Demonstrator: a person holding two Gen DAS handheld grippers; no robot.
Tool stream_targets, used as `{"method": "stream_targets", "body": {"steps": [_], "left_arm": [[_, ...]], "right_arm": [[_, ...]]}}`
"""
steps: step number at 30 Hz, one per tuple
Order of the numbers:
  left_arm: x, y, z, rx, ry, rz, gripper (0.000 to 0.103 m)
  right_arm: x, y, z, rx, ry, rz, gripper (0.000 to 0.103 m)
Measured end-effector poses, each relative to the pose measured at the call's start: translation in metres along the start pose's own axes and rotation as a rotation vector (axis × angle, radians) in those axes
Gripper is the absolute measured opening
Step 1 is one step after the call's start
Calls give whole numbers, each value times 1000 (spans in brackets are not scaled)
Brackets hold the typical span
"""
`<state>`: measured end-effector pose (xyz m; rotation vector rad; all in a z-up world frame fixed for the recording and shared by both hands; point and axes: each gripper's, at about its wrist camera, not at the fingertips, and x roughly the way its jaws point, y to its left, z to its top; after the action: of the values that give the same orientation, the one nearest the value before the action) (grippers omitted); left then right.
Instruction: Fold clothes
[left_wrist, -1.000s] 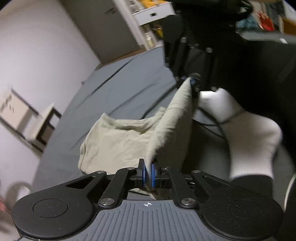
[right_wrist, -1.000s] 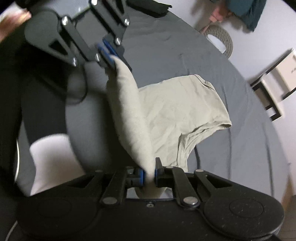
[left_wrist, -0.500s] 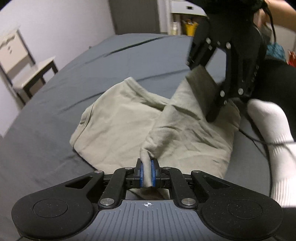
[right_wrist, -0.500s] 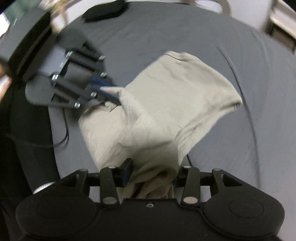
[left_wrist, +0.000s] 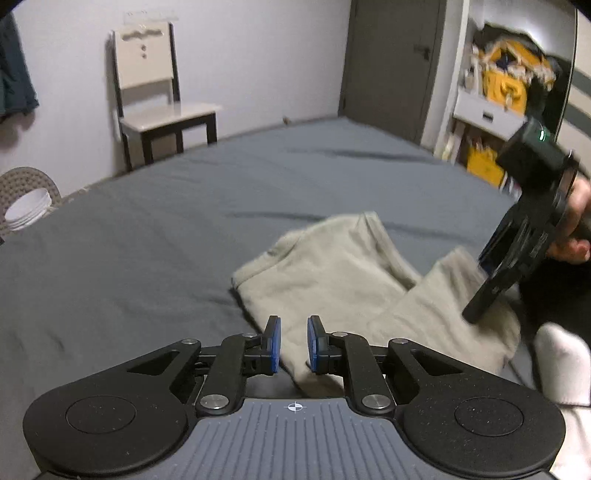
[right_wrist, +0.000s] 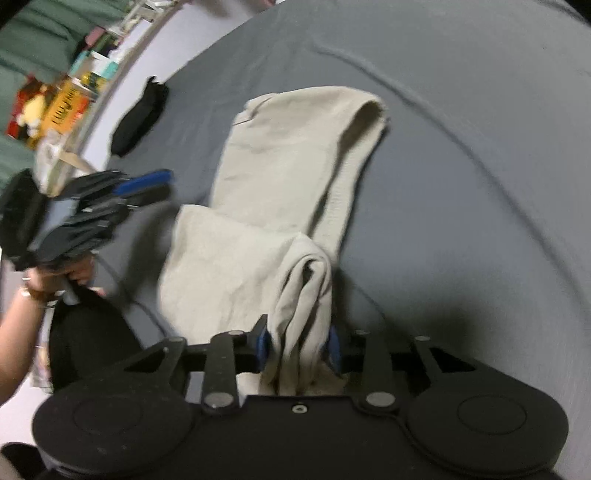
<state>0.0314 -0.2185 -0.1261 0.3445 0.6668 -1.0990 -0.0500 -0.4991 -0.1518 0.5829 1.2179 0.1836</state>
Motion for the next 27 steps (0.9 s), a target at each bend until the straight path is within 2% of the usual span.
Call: {"method": "stream_targets", "body": {"steps": [3, 7, 9, 11, 14, 17, 19, 24, 27], "left_arm": [[-6, -17, -4, 55, 1, -53, 14], [-3, -45, -11, 194, 37, -102, 14], [5, -53, -12, 209, 52, -122, 14], [17, -56, -13, 202, 84, -115, 14], [34, -51, -19, 178, 140, -67, 14], [33, -37, -24, 103, 133, -67, 14], [31, -30, -27, 74, 138, -62, 14], [17, -27, -31, 135, 158, -33, 14], [-1, -27, -26, 135, 94, -17, 14]], "right_arm": [[-6, 8, -2, -22, -19, -41, 40], [-29, 32, -5, -109, -163, -91, 40], [-32, 47, -6, -171, -230, -90, 40], [-22, 58, -6, -210, -230, -94, 40], [5, 54, -2, -193, -172, -135, 40], [13, 40, -5, -165, -139, -167, 39], [11, 33, -8, -132, -140, -165, 40], [-6, 34, -13, -130, -163, -201, 40], [-30, 44, -22, -168, -233, -217, 40]]}}
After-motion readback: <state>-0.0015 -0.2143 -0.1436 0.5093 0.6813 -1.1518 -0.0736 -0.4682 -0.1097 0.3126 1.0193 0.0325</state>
